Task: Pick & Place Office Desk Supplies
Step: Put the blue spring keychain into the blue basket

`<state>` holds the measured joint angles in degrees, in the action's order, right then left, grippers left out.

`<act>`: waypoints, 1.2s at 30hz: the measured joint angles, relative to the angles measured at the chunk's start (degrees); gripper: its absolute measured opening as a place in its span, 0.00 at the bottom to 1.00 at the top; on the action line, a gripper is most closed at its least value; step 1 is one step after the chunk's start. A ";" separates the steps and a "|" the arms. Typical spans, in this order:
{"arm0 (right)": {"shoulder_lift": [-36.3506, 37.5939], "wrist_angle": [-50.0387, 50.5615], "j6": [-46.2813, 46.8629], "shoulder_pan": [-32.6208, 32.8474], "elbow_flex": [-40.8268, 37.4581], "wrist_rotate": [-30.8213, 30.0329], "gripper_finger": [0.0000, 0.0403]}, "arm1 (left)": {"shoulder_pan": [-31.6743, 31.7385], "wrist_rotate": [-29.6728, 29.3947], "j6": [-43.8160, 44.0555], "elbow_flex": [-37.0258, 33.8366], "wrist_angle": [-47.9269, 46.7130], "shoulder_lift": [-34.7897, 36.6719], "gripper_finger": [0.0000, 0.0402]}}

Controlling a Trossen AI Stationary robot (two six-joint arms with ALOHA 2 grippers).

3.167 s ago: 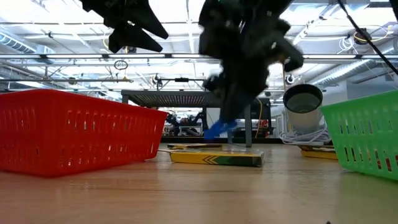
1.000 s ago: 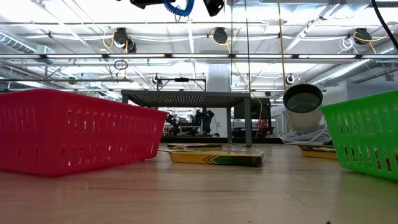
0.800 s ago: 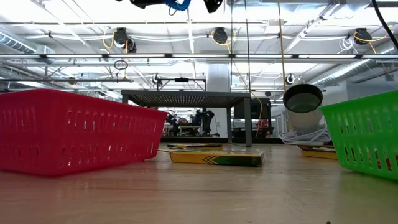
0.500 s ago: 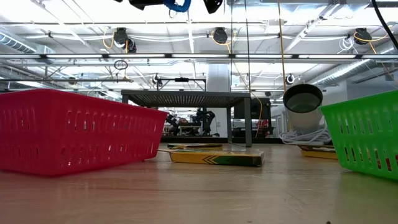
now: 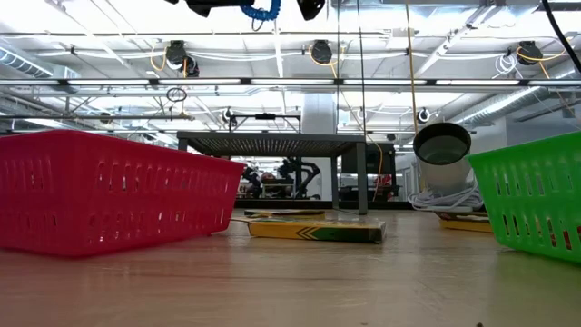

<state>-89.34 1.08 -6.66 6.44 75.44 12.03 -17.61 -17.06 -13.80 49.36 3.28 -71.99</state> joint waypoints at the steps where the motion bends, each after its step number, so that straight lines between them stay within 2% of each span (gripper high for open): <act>1: 0.00 0.00 0.00 0.00 0.00 0.00 0.06 | 0.00 -0.06 0.04 0.00 0.00 0.00 0.03; 6: 0.00 0.00 0.00 0.02 0.00 0.02 0.14 | 0.00 -1.97 2.32 0.00 -0.40 0.00 0.05; 18: -0.02 -0.02 3.43 0.43 0.00 1.72 0.31 | 0.00 -0.37 0.82 0.00 -1.12 0.00 0.04; 36: -0.04 -0.37 4.52 0.81 0.00 1.58 0.42 | 0.00 0.61 2.31 0.00 -3.74 -0.02 0.02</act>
<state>-89.38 0.71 -2.13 7.25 75.44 13.62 -17.61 -16.45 -11.49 49.36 -0.46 -72.00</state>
